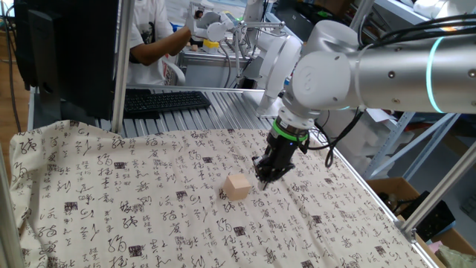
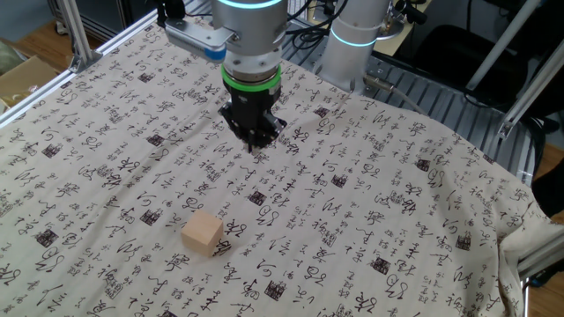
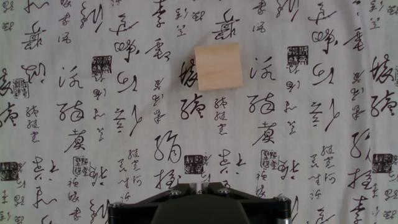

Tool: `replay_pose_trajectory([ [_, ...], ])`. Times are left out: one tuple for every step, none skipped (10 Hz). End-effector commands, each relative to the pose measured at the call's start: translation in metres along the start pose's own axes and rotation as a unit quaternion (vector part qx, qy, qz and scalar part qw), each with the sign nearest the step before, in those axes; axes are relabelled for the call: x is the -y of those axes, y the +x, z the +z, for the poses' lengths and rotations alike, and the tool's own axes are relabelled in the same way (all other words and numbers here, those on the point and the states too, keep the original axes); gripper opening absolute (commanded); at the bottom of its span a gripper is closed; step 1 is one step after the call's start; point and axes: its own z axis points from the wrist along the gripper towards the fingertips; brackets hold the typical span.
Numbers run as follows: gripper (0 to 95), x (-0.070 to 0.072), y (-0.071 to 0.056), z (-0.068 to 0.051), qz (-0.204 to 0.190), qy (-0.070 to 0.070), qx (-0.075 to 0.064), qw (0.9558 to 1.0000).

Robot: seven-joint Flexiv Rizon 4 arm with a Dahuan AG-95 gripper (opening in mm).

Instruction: Pick up the small block on the left and move it to the right

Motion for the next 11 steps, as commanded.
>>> replay_pose_trajectory([
  [0.0,0.0,0.001,0.0,0.001,-0.001,0.001,1.0],
  [0.0,0.0,0.001,0.0,0.002,0.0,0.001,1.0],
  [0.0,0.0,0.001,0.0,0.003,-0.001,0.001,1.0],
  [0.0,0.0,0.0,0.0,0.004,-0.001,0.001,1.0],
  [0.0,0.002,-0.003,0.001,0.003,0.0,0.002,1.0],
  [0.0,0.003,-0.006,0.003,0.003,0.0,0.003,1.0],
  [0.0,0.004,-0.011,0.004,0.003,0.0,0.004,1.0],
  [0.0,0.006,-0.016,0.006,0.003,0.001,0.004,1.0],
  [0.0,0.006,-0.022,0.008,0.003,0.001,0.004,1.0],
  [0.0,0.002,-0.035,0.007,0.002,0.005,0.002,1.0],
  [0.0,-0.001,-0.045,0.005,0.003,0.006,0.002,1.0],
])
